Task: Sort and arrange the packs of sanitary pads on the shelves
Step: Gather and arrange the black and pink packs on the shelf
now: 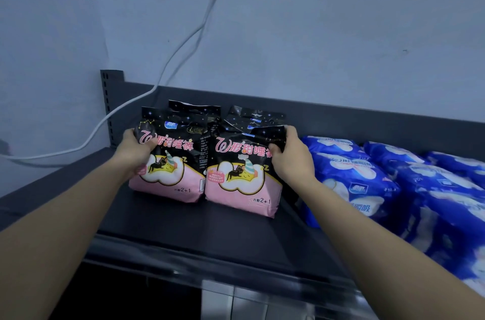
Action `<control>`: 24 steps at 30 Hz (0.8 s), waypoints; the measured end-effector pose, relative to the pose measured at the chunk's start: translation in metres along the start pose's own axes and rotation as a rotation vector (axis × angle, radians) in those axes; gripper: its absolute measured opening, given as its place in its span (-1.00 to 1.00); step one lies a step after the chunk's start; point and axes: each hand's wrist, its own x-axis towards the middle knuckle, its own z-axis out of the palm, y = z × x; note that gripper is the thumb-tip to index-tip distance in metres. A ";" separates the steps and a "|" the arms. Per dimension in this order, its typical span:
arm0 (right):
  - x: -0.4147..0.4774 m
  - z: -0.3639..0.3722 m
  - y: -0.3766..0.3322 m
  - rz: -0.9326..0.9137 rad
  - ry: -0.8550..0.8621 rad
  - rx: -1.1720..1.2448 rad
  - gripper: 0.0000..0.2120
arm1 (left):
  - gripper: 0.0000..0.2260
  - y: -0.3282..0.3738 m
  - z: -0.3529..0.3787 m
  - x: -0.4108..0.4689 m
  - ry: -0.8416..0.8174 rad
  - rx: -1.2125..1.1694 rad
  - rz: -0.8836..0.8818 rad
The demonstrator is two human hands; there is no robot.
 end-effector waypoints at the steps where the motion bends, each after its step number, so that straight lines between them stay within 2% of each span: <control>1: -0.002 0.000 -0.002 -0.003 0.010 0.001 -0.55 | -0.63 0.000 -0.002 -0.003 0.000 0.029 0.014; 6: -0.021 -0.003 -0.011 -0.120 0.061 -0.109 -0.34 | -0.60 0.006 -0.024 -0.025 -0.026 0.371 0.122; 14: -0.075 -0.007 -0.041 -0.321 0.012 -0.362 -0.35 | -0.50 0.015 -0.078 -0.092 -0.105 0.708 0.190; 19: -0.110 0.002 -0.065 -0.409 -0.115 -0.311 -0.49 | -0.58 0.014 -0.124 -0.139 -0.086 0.866 0.212; 24: -0.142 0.011 -0.091 -0.494 -0.318 -0.303 -0.53 | -0.54 0.020 -0.179 -0.196 -0.048 1.059 0.156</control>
